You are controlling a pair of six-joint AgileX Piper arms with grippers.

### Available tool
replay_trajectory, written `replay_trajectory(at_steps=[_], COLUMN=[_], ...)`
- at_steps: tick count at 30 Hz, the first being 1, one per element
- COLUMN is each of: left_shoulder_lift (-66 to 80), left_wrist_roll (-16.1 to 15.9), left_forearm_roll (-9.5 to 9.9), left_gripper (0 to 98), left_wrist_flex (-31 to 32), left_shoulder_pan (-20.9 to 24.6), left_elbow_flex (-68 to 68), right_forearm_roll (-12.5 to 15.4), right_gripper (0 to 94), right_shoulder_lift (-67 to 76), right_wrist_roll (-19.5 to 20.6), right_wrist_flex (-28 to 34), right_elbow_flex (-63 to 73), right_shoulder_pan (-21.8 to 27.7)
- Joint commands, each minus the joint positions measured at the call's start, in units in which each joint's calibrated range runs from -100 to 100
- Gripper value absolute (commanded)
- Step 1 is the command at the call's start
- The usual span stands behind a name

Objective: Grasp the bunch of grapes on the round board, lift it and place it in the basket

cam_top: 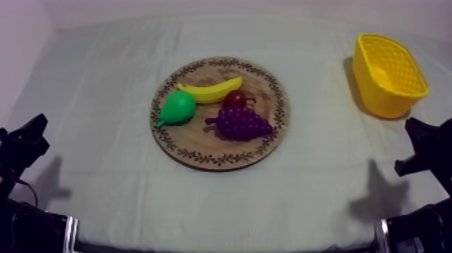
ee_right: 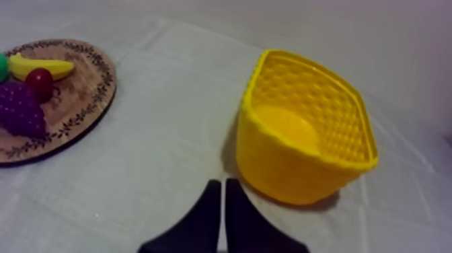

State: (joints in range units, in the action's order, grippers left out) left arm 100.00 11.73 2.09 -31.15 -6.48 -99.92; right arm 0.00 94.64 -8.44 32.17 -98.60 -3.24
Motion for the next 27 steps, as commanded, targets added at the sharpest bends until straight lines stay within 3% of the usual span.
replay_trajectory(at_steps=[1, 11, 27], left_shoulder_lift=[0.0, 0.0, 0.0], left_wrist_roll=[0.01, 0.01, 0.01], left_forearm_roll=[0.03, 0.03, 0.03], left_gripper=[0.1, 0.1, 0.1], left_wrist_flex=[0.03, 0.03, 0.03], left_shoulder_pan=[0.0, 0.0, 0.0], left_elbow_flex=[0.03, 0.03, 0.03], right_forearm_roll=[-0.66, 0.04, 5.7], right_gripper=[0.3, 0.3, 0.4], right_shoulder_lift=[-1.98, -19.45, -49.34], right_wrist_roll=[0.55, 2.19, -7.69], right_wrist_flex=[-0.88, 3.52, 16.6], right_elbow_flex=[1.99, 22.46, 54.45], right_shoulder_pan=[-0.89, -3.02, -9.73])
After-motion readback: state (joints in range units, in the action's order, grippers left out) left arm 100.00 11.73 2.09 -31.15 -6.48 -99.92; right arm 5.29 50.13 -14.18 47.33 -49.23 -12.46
